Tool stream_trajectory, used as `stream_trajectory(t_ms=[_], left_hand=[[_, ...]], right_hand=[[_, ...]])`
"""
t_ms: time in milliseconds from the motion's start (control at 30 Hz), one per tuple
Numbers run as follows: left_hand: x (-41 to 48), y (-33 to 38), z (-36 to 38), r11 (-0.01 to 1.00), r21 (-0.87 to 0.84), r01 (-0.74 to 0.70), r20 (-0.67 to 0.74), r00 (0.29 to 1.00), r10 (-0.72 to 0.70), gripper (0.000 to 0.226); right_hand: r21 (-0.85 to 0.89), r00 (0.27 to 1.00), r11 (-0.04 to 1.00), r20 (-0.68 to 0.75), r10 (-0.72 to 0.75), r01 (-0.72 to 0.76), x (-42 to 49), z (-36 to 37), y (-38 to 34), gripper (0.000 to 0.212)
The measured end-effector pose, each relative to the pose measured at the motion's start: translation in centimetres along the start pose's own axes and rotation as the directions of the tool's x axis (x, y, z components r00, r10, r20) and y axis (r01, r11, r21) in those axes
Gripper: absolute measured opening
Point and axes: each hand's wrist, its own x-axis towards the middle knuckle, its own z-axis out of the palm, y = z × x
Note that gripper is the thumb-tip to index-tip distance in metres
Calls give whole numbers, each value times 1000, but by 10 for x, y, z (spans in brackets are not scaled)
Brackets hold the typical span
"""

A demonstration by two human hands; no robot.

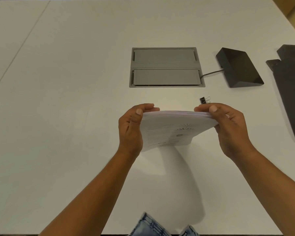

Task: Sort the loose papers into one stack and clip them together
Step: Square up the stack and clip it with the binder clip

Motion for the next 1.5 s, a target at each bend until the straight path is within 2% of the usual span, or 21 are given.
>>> stream_trajectory(t_ms=[33, 133, 233, 267, 300, 367, 400, 500, 600, 667, 733, 833, 967, 1033, 1167, 1267, 1333, 1433, 1467, 1500], left_hand=[[1, 0, 0, 1000, 1, -3, 4, 1000, 3, 43], [1, -1, 0, 1000, -6, -20, 18, 1000, 20, 45], [1, -6, -7, 998, 53, -34, 92, 995, 29, 71], [1, -9, -10, 996, 92, -24, 126, 992, 12, 74], [1, -12, -12, 990, 144, -3, 152, 988, -19, 68], [3, -23, -16, 963, 261, 66, 169, 979, -113, 40], [3, -29, -17, 953, 286, 104, 181, 970, -160, 33], [4, -48, -20, 933, 309, 183, 192, 949, -250, 29], [7, -62, -20, 917, 343, 202, 165, 948, -271, 23], [9, -67, -20, 910, 361, 203, 149, 951, -271, 19], [9, -65, -20, 921, 341, 186, 133, 961, -244, 21], [8, -54, -17, 965, 235, 121, 105, 983, -149, 35], [4, -51, -12, 983, 180, 37, 66, 997, -49, 43], [2, -59, -12, 979, 196, 62, 70, 995, -77, 41], [-3, -76, -12, 959, 232, 165, 135, 970, -200, 37], [-6, -84, -13, 954, 199, 226, 123, 960, -253, 37], [-7, -83, -16, 956, 179, 231, 119, 960, -254, 37], [-9, -85, -21, 956, 118, 270, 90, 955, -281, 35], [-11, -86, -22, 950, 105, 296, 77, 949, -304, 33], [-12, -89, -23, 941, 99, 324, 72, 941, -331, 31]], right_hand=[[-2, 1000, 1000, 3, -1, 1, 0, -1, 0, 28], [-1, 999, 1000, 48, -9, 9, 1, -4, 5, 64], [38, 987, 999, 160, 5, -11, 1, -10, 17, 81], [26, 982, 999, 188, 15, -20, 1, -12, 20, 77], [-5, 979, 1000, 204, 28, -28, 1, -14, 26, 68], [-107, 976, 993, 208, 67, -46, 1, -15, 38, 43], [-158, 977, 987, 202, 76, -44, 1, -13, 42, 35], [-252, 970, 965, 204, 131, -78, 3, -9, 65, 27], [-322, 918, 919, 243, 314, -229, 8, -1, 78, 22], [-360, 909, 890, 199, 366, -280, 12, 3, 83, 14], [-430, 950, 870, 80, 302, -241, 10, 9, 79, 4], [-335, 996, 939, -44, 72, -83, 5, 12, 71, 22], [-345, 995, 933, 27, -96, 100, 0, 15, 59, 43], [-296, 997, 953, 58, -55, 70, -1, 16, 62, 47], [-302, 996, 953, 64, 57, -35, -4, 19, 79, 36], [-278, 993, 957, 67, 102, -80, -10, 24, 87, 34], [-268, 994, 959, 34, 104, -92, -16, 27, 91, 31], [-250, 990, 958, -54, 134, -143, -25, 29, 92, 13], [-253, 987, 954, -59, 150, -160, -28, 31, 95, 14], [-282, 985, 944, -50, 162, -170, -31, 32, 100, 24]])
